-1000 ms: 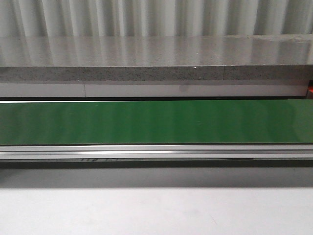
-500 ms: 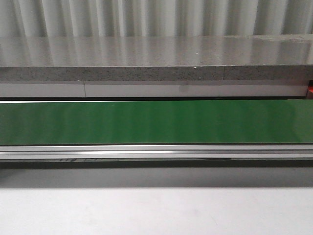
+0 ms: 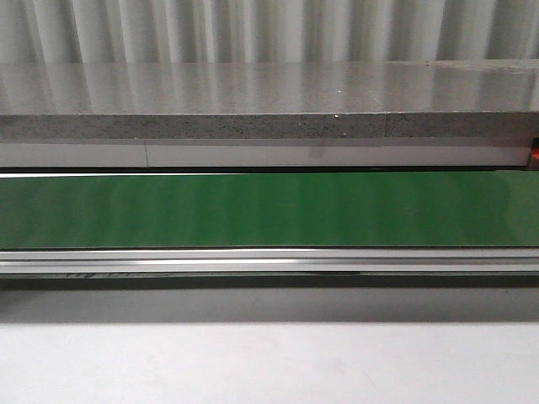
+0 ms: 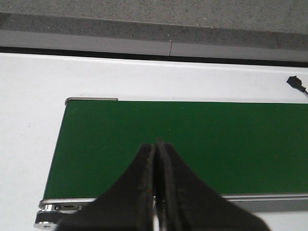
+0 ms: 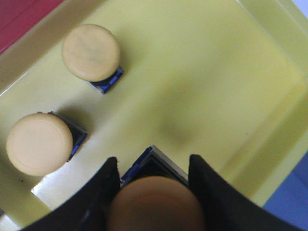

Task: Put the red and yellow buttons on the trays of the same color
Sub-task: 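Carry the yellow button with the right gripper and release it in the yellow tray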

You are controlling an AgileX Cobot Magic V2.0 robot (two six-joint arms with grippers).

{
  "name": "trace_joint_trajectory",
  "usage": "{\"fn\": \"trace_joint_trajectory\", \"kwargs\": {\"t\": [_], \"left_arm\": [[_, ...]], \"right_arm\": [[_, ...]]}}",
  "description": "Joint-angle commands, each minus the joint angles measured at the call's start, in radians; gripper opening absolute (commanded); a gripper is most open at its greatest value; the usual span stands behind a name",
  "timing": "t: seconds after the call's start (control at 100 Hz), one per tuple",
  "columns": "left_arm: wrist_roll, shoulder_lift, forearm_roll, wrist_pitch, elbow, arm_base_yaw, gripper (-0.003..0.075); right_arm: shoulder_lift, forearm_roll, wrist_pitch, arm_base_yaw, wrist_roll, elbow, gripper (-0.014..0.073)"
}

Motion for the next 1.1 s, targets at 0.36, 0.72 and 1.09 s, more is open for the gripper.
{"fn": "trace_joint_trajectory", "kwargs": {"t": [0.36,0.72,1.09], "left_arm": [[0.002,-0.002,-0.015,-0.066,-0.026,-0.011,-0.002],[0.002,-0.002,-0.015,-0.066,-0.026,-0.011,-0.002],[0.002,-0.002,-0.015,-0.066,-0.026,-0.011,-0.002]], "right_arm": [[0.148,0.003,-0.122,-0.007,0.02,-0.023,0.0099],[0.185,0.004,-0.104,-0.007,0.044,-0.026,0.0295],[0.114,0.012,-0.019,-0.007,0.046,-0.068,0.0563]]}}
